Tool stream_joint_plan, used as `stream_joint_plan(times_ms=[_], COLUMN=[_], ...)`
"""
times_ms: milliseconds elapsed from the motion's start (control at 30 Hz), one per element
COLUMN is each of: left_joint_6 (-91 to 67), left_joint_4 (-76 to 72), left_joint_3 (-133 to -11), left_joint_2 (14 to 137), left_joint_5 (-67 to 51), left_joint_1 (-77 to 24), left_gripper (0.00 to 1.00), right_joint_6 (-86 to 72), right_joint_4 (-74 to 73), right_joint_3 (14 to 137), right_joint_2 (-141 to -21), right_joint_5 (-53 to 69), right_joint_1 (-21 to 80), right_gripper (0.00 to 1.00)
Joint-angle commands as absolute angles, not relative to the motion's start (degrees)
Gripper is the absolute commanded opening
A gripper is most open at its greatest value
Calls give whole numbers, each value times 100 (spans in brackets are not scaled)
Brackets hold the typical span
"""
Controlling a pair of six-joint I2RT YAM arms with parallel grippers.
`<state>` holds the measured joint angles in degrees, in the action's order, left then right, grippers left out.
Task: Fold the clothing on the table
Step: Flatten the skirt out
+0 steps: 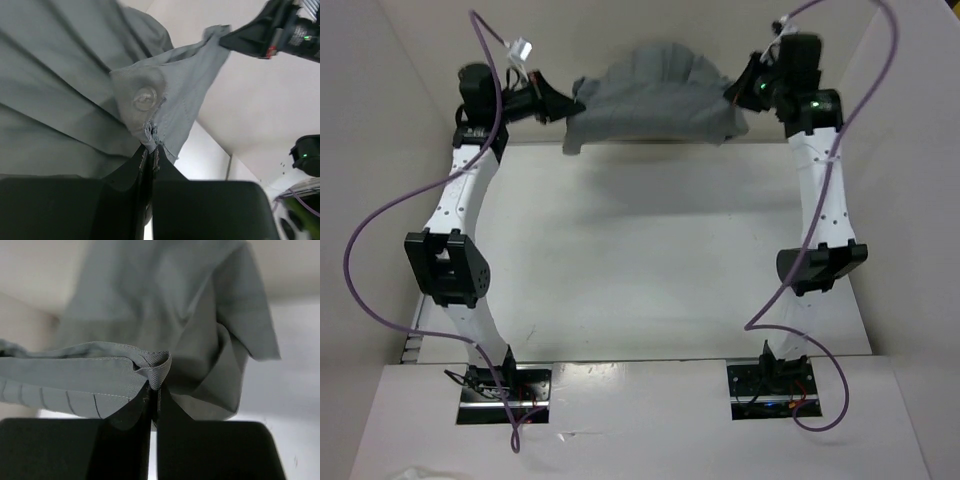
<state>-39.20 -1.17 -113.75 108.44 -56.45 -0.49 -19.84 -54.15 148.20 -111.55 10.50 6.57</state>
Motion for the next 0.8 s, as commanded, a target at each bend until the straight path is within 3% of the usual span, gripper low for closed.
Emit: stream_joint_plan(times_ms=[0,67,167,300,467,567,700,733,767], left_joint_6=[-3989,-4051,-4061,-3771,-3823,-3753,-3597,-2994,-2884], left_joint_4=[-279,-658,-791,-72,359,413,226,594,1154], left_joint_3=[-9558,-8897,-8455,-9288,-10053,-10055,-9721,-9973,-10036], left_joint_2=[11049,10794,10521,10573,10267,9715,8817,8720,8649], left_joint_5=[-5643,-5643,-5643,-5721,-6327,-6844,-7698,-7647,-6959], left_joint_1=[123,123,193,255,255,255,255,255,255], left_gripper=[0,0,0,0,0,0,0,0,0], right_joint_6=[-1942,-1942,-1863,-2180,-1715,-1250,-634,-685,-886], right_joint_4=[-5987,-5600,-4915,-5018,-5333,-5930,-5600,-5355,-5039], right_joint_3=[12711,11381,10506,11186,12205,12812,12552,12177,11947], right_joint_2=[-11341,-11006,-10145,-9765,-9572,-9432,-8563,-8343,-7914], right_joint_5=[677,904,1642,598,2282,2618,4093,4217,3610], right_joint_1=[790,957,888,651,527,606,606,606,606], right_gripper=[0,0,0,0,0,0,0,0,0])
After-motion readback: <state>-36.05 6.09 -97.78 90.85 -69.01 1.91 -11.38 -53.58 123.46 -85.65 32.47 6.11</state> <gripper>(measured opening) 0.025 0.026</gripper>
